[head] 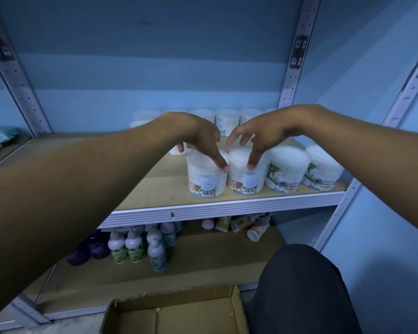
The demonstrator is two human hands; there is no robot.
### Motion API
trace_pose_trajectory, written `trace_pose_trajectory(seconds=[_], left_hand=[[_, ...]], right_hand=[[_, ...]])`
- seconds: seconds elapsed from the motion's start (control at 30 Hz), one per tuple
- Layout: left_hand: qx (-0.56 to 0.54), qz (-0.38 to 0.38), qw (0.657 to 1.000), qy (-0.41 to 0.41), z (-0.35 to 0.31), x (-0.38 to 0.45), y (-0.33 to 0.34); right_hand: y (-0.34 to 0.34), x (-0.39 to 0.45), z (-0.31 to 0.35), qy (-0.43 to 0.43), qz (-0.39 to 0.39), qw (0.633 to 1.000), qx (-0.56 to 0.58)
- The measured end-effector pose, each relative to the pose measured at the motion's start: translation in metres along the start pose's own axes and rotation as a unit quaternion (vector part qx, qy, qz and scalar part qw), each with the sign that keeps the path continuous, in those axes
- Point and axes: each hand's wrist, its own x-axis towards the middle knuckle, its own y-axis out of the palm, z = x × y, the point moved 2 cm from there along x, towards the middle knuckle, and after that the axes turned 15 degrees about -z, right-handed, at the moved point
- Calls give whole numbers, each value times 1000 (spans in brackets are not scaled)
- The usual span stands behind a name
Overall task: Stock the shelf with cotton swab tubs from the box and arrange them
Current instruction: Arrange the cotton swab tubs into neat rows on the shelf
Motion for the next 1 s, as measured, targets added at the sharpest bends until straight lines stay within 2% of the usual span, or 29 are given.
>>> trace_pose_trajectory(seconds=[0.17, 0.27, 0.53, 0.73, 1.0], left_hand=[[-23, 36, 999, 14, 4, -1, -8], [-34, 56, 998, 19, 5, -2, -6], [-30, 41, 999, 5, 2, 1, -1], [-17, 22, 999, -29, 2, -1, -1], [-32, 45, 998, 17, 4, -1, -11]], right_hand=[[-4, 4, 0, 11, -59, 996, -58], [4, 4, 4, 13, -61, 995, -77], [3, 6, 7, 0, -55, 997, -61], [2, 3, 0, -14, -3, 1000, -13], [0, 9, -3, 14, -45, 997, -58]])
